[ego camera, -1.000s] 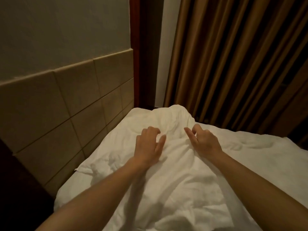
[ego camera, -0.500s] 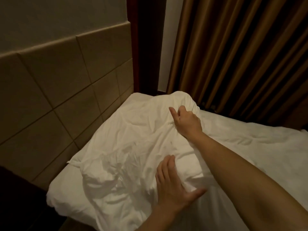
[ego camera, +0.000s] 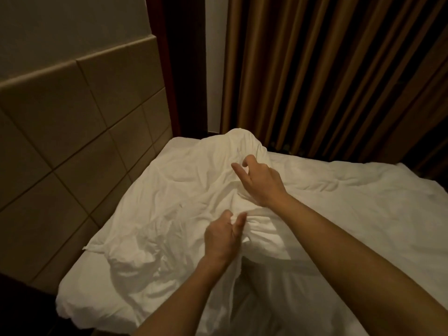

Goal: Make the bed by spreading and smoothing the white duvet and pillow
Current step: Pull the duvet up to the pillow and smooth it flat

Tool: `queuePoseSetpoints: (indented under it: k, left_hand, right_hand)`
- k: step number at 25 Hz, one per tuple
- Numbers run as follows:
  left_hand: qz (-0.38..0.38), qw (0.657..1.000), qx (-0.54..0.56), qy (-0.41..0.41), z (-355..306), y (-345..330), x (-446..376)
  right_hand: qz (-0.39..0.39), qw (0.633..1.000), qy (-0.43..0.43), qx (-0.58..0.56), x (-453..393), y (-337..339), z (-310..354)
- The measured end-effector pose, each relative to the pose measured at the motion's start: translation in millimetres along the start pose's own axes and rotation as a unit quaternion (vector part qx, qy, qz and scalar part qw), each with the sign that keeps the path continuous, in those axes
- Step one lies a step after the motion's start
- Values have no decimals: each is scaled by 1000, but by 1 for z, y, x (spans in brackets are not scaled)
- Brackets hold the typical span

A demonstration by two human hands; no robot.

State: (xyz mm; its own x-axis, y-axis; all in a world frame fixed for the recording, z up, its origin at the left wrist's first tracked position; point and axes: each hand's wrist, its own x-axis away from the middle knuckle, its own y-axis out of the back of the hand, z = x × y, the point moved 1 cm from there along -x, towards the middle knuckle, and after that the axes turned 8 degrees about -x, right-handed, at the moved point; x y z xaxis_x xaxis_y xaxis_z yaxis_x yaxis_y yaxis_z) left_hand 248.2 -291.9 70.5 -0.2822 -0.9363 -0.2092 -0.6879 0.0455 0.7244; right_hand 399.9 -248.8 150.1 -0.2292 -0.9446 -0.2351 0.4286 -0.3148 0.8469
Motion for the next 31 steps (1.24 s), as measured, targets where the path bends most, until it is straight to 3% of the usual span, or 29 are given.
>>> queuePoseSetpoints:
  k: [5, 10, 14, 17, 20, 24, 26, 29, 31]
  left_hand:
    - [-34, 999, -21, -30, 1, 59, -45]
    - [-18, 1000, -7, -18, -11, 76, -32]
    - [16, 999, 31, -1, -20, 91, -6]
    - [4, 999, 40, 12, -19, 104, 15]
    - [-56, 996, 53, 39, -9, 111, 37]
    - [-204, 973, 54, 94, 14, 95, 96]
    - [-201, 965, 48, 162, 24, 70, 138]
    - [-112, 968, 54, 217, 15, 39, 171]
    - [-140, 961, 106, 214, 3, 44, 168]
  right_hand:
    - [-89, 990, 112, -7, 129, -13, 4]
    - [-159, 985, -4, -62, 177, -88, 43]
    - [-243, 953, -16, -180, 153, -81, 59]
    - [-243, 931, -25, -271, 140, -61, 66]
    - [-258, 935, 36, -239, 140, -40, 78]
    - [-275, 941, 51, -190, 143, -6, 98]
    - [-296, 938, 47, -173, 148, 11, 112]
    - [-315, 932, 50, -172, 166, 22, 137]
    - [-325, 929, 57, -166, 180, 24, 149]
